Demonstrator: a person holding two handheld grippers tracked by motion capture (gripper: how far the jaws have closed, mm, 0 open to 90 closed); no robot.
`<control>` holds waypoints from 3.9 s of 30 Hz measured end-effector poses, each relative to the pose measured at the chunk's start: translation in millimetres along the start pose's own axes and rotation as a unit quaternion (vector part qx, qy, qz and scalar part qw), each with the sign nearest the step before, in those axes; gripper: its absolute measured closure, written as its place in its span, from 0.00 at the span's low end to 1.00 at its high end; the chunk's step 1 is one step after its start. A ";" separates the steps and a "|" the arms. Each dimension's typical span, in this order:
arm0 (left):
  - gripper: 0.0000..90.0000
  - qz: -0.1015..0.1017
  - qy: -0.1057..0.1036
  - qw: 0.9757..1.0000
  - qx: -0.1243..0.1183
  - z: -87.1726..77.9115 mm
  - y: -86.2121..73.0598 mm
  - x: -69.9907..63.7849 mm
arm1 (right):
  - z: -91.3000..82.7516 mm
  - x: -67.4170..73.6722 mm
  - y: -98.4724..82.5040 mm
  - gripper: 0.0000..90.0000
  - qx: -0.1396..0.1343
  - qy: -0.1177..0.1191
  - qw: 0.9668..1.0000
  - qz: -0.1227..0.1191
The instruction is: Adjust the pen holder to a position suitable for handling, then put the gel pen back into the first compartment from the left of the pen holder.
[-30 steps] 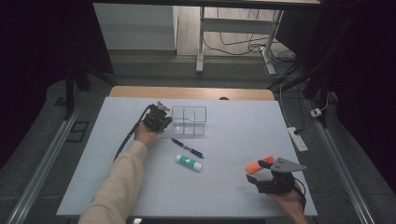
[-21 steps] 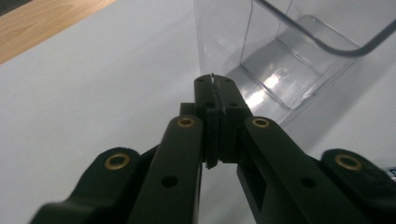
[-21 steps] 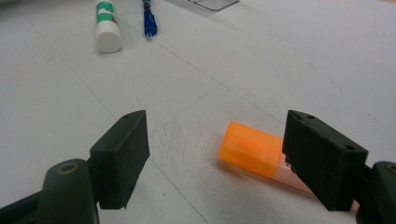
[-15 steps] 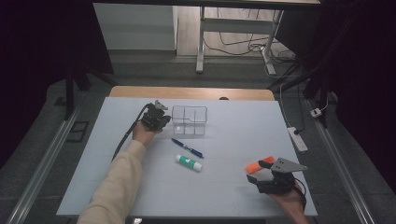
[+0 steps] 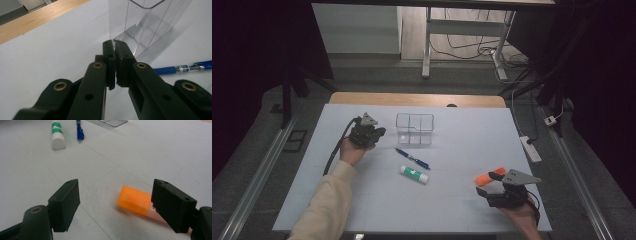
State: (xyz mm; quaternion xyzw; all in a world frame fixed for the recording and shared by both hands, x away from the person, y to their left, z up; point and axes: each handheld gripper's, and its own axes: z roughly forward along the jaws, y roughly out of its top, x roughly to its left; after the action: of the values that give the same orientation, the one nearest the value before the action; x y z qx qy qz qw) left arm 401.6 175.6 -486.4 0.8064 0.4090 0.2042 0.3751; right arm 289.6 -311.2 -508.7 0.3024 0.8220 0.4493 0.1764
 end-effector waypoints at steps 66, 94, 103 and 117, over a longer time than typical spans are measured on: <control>0.39 0.029 -0.055 0.998 0.024 -91.0 -106.4 -57.1 | 11.3 9.4 16.9 0.25 -0.007 0.027 1.000 -0.005; 0.37 0.034 -0.055 0.998 0.025 -89.8 -106.7 -61.0 | 65.2 26.6 73.9 0.31 0.015 0.058 0.998 -0.016; 0.37 0.032 -0.059 0.998 0.020 -88.9 -105.6 -57.8 | 87.2 33.8 94.7 0.33 0.030 0.068 0.997 -0.016; 0.37 0.030 -0.058 0.998 0.021 -90.1 -106.4 -59.3 | 124.3 43.0 129.4 0.33 0.047 0.090 0.995 -0.024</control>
State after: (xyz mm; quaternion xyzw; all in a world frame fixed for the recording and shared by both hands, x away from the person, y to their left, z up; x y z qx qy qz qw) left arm 255.8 207.7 -512.7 0.8367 0.3662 0.1601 0.3746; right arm 370.7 -151.0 -466.5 0.2494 0.8614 0.4315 0.0983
